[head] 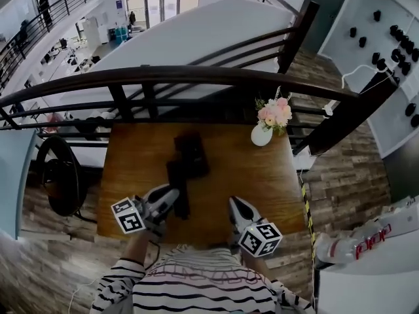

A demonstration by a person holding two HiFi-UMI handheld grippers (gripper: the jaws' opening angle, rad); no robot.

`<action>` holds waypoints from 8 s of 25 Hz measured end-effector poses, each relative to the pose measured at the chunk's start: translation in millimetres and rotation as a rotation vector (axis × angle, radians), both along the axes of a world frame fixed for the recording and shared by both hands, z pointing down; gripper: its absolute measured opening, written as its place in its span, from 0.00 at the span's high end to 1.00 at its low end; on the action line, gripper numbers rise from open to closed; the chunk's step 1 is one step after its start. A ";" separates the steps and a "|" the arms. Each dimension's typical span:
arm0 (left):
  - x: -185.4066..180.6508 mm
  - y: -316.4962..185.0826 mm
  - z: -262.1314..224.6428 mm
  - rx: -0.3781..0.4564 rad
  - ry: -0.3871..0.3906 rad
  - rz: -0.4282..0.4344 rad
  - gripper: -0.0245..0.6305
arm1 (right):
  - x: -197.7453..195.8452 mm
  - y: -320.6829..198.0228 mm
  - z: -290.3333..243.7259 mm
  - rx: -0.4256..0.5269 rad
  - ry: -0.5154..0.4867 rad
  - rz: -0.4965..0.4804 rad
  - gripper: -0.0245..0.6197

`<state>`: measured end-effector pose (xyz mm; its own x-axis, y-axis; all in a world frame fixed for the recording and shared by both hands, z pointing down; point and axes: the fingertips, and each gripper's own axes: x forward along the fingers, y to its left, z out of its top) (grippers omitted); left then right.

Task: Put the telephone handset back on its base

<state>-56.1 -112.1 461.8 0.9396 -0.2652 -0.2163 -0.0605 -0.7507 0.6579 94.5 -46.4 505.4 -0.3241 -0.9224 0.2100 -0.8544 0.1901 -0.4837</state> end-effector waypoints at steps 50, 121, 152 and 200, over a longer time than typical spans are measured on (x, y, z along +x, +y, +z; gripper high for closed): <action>51.7 -215.7 192.7 -0.241 -0.105 -0.213 0.85 | 67.8 -85.0 47.1 -0.169 0.014 -0.204 0.96; 47.7 -230.6 247.7 -0.507 -0.186 -0.310 0.79 | 30.7 -97.2 58.9 -0.207 0.027 -0.271 0.96; 19.3 -180.5 191.9 -0.238 -0.368 -0.347 0.58 | 0.7 -74.5 46.6 -0.158 0.033 -0.314 0.96; 33.2 67.9 40.6 0.204 -0.445 -0.437 0.96 | -10.4 20.1 17.0 -0.063 0.080 -0.417 0.96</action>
<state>-22.9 -44.3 502.4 0.7661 -0.6376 0.0815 -0.6216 -0.7025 0.3467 84.1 -26.3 522.4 -0.6466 -0.7007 0.3015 -0.7462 0.4991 -0.4405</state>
